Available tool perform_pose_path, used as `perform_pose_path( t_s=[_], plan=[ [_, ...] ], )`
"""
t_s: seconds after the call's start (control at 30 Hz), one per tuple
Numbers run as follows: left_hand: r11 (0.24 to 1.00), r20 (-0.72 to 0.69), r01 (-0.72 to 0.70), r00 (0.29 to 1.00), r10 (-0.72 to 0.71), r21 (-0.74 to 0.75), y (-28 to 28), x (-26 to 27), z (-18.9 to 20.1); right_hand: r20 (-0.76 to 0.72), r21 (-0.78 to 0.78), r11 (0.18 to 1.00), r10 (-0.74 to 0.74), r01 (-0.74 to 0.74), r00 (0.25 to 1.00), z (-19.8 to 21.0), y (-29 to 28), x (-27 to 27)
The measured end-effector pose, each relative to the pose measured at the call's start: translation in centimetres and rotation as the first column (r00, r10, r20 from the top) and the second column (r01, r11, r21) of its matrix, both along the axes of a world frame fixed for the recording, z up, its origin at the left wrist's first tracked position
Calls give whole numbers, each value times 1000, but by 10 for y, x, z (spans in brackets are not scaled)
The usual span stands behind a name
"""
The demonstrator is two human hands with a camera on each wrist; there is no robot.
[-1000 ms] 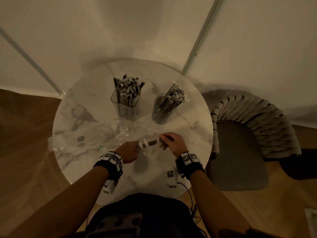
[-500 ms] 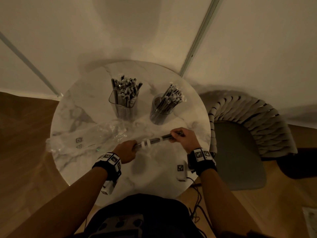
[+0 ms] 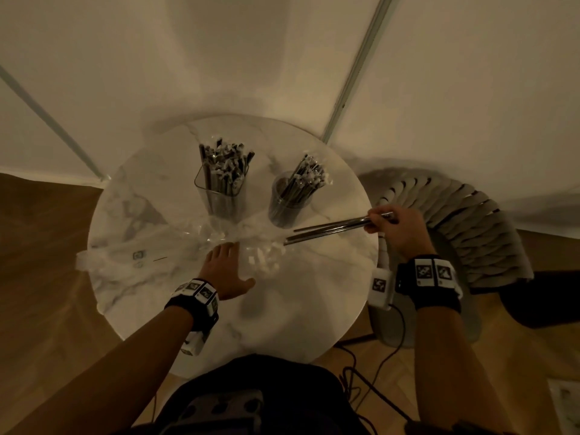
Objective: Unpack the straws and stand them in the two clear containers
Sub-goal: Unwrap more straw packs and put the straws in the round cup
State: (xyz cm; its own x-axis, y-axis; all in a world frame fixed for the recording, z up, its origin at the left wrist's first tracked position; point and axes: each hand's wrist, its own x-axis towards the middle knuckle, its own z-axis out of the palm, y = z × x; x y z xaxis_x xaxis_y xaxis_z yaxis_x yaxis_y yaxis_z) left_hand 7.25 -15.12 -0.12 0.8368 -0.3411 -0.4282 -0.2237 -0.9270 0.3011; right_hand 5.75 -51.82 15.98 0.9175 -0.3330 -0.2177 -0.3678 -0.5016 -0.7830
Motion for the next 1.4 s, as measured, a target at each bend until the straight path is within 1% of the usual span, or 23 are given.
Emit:
perform_pose_path(
  t_s=[0.1, 0.2, 0.27, 0.33, 0.4, 0.47, 0.53, 0.63, 0.7, 0.8, 0.83, 0.87, 0.9, 0.93, 0.97, 1.0, 1.03, 1.07, 1.1, 1.13, 1.27, 1.33, 1.4],
  plan=[
    [984, 22, -46, 998, 50, -175, -9, 0, 15, 69, -45, 998, 46, -42, 997, 31, 2, 0],
    [906, 59, -100, 989, 136, -410, -19, 2, 29, 135, -44, 996, 80, -75, 988, 52, 10, 0],
    [869, 20, -136, 986, 165, -475, -24, 5, 37, 170, -37, 994, 107, -102, 980, 60, 21, 1],
    [870, 37, -104, 990, 138, -482, -28, 8, 44, 198, -21, 992, 122, -120, 973, 65, 33, 0],
    [923, 77, -4, 996, 36, -384, -31, 12, 50, 226, -30, 991, 132, -129, 965, 66, 43, -1],
    [973, -7, 39, 999, -42, -229, -33, 12, 51, 240, -73, 990, 131, -117, 962, 66, 48, -1],
    [988, -124, 14, 992, -33, -153, -30, 11, 43, 255, -95, 991, 120, -99, 959, 70, 51, -2],
    [983, -210, -35, 978, -4, -180, -25, 10, 30, 273, -87, 994, 94, -72, 958, 80, 51, -5],
    [977, -229, -39, 973, -11, -211, -24, 8, 27, 280, -78, 995, 84, -64, 956, 88, 48, -7],
    [939, -154, -50, 988, -3, -341, -26, 7, 32, 310, -67, 996, 82, -64, 947, 97, 45, -8],
    [900, -115, -82, 993, 35, -429, -28, 8, 35, 315, -56, 996, 84, -70, 945, 98, 46, -9],
    [832, -100, -147, 989, 111, -535, -31, 9, 38, 315, -42, 996, 88, -79, 945, 97, 48, -9],
    [715, -155, -268, 963, 222, -646, -35, 12, 43, 312, -31, 996, 94, -89, 945, 94, 50, -9],
    [532, -292, -430, 899, 326, -729, -39, 15, 51, 308, -26, 995, 101, -97, 946, 90, 52, -9],
    [311, -467, -581, 803, 370, -752, -42, 17, 61, 304, -26, 994, 108, -105, 947, 86, 55, -8],
    [108, -623, -689, 702, 345, -717, -42, 20, 71, 301, -31, 993, 116, -111, 947, 81, 58, -8],
    [-44, -740, -762, 611, 280, -646, -42, 23, 78, 299, -34, 993, 122, -117, 946, 77, 61, -7],
    [-125, -810, -807, 545, 215, -577, -42, 24, 87, 295, -32, 992, 126, -122, 947, 73, 66, -7],
    [-163, -844, -830, 508, 171, -533, -42, 25, 94, 293, -27, 992, 129, -126, 948, 69, 72, -6],
    [-170, -855, -839, 493, 160, -516, -44, 26, 101, 293, -26, 992, 126, -124, 948, 65, 78, -5],
    [-106, -798, -825, 493, 347, -555, -61, 27, 117, 319, -97, 992, 113, -86, 941, 47, 108, 0],
    [-95, -768, -816, 489, 413, -570, -63, 28, 115, 333, -119, 988, 135, -100, 933, 42, 118, 1],
    [-107, -771, -821, 471, 428, -561, -61, 29, 112, 330, -156, 981, 163, -117, 930, 42, 124, 2]
  ],
)
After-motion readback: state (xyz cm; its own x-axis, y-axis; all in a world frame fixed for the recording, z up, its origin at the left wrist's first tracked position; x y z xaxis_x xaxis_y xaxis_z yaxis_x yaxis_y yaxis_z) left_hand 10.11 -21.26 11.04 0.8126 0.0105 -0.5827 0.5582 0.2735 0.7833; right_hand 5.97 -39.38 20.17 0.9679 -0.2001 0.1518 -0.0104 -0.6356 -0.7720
